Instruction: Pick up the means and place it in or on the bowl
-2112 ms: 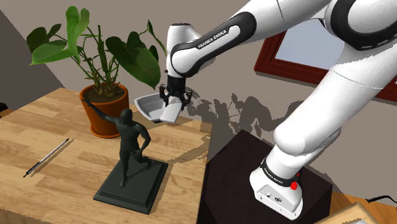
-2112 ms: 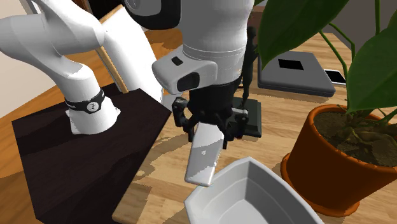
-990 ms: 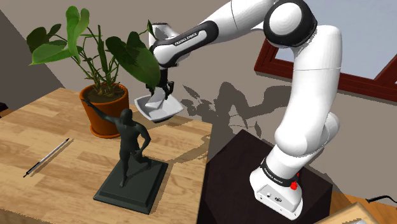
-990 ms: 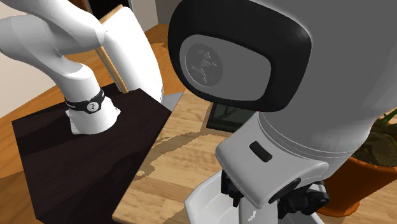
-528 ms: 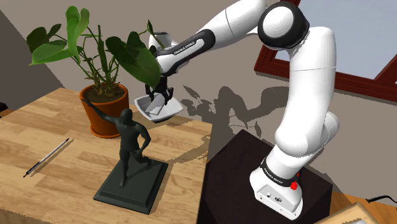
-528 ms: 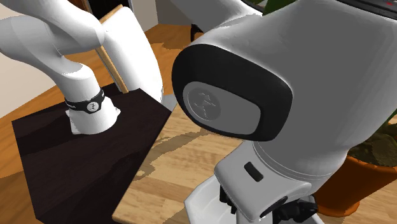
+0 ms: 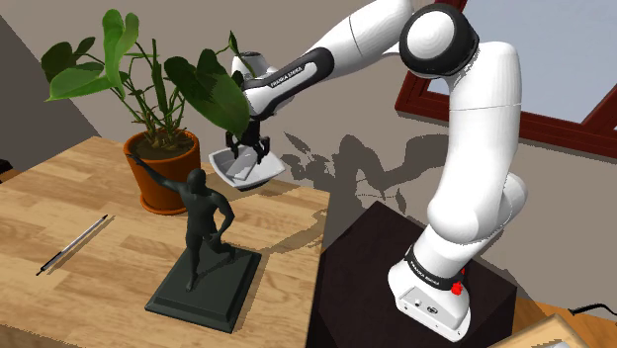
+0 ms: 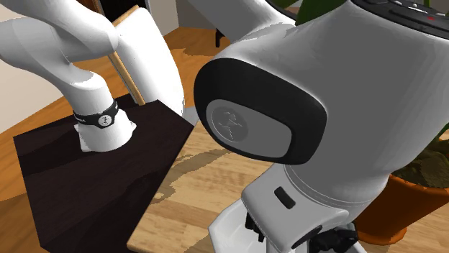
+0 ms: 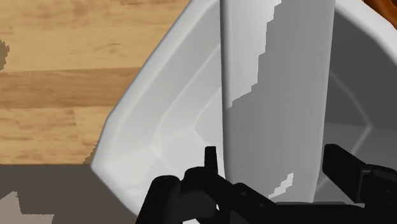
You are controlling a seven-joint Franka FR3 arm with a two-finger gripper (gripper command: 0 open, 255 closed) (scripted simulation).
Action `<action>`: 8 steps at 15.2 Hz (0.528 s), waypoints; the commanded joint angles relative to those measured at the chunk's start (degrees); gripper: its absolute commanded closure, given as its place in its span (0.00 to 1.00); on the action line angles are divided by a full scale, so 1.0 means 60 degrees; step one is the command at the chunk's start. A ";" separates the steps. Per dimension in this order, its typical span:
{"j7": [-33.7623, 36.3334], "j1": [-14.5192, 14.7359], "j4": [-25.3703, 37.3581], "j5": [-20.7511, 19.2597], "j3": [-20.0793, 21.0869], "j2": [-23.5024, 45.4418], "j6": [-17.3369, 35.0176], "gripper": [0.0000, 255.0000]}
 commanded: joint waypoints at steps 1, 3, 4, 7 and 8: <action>0.0001 -0.0002 -0.0002 0.0000 -0.0002 0.0000 0.0002 0.00; 0.0000 -0.0002 0.0001 -0.0001 -0.0002 0.0001 0.0000 0.00; 0.0000 -0.0002 0.0000 -0.0001 -0.0002 0.0001 0.0000 0.00; -0.0144 -0.0103 0.0143 0.0231 0.0145 -0.0369 -0.0477 0.00; -0.0213 -0.0148 0.0233 0.0342 0.0211 -0.0542 -0.0722 0.00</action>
